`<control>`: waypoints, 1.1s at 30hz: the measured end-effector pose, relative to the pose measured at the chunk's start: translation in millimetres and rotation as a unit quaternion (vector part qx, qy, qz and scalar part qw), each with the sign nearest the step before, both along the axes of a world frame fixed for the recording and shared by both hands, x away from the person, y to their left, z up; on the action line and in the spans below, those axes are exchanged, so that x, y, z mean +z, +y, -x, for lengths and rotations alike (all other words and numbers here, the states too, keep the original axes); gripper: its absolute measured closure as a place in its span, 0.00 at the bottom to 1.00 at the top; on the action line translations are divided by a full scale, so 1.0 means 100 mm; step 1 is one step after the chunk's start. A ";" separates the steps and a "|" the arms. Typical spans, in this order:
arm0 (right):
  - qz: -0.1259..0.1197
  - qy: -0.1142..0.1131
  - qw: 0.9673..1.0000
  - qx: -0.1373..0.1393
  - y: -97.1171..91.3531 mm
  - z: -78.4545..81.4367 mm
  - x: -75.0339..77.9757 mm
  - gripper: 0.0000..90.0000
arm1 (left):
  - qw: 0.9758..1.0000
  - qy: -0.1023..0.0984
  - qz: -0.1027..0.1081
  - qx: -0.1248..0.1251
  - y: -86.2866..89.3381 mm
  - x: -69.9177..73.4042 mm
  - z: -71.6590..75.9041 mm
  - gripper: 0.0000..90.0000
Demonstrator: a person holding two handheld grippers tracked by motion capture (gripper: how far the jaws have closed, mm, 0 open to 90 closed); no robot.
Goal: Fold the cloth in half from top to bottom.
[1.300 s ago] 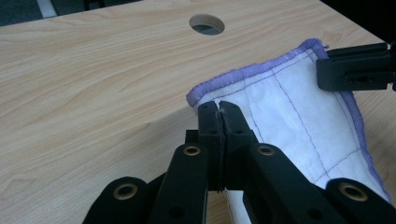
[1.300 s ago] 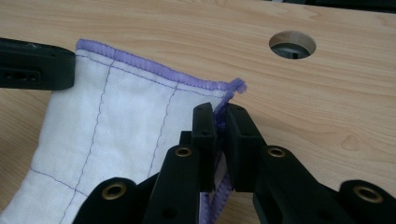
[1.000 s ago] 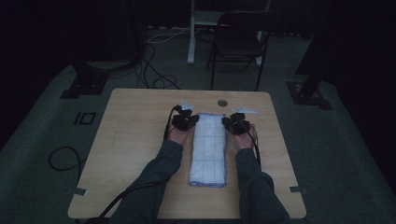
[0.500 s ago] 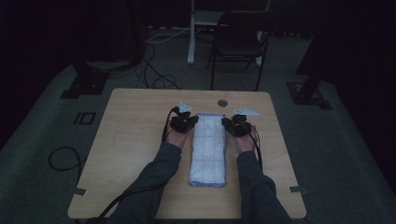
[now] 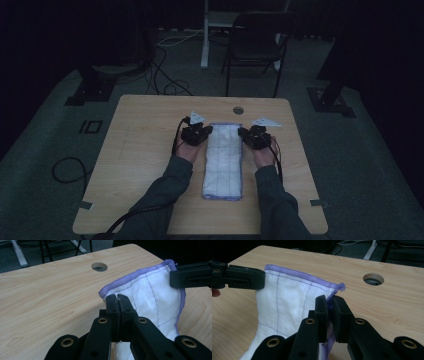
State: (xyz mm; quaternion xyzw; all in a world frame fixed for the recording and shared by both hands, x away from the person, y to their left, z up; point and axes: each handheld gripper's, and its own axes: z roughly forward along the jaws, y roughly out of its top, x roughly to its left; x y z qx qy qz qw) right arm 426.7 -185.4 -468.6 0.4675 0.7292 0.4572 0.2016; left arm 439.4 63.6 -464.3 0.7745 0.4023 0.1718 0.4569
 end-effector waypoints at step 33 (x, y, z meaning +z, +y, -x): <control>-0.013 -0.026 0.999 0.022 -0.04 0.36 0.08 0.93 | 0.999 -0.019 0.025 -0.023 0.11 0.06 0.41 0.99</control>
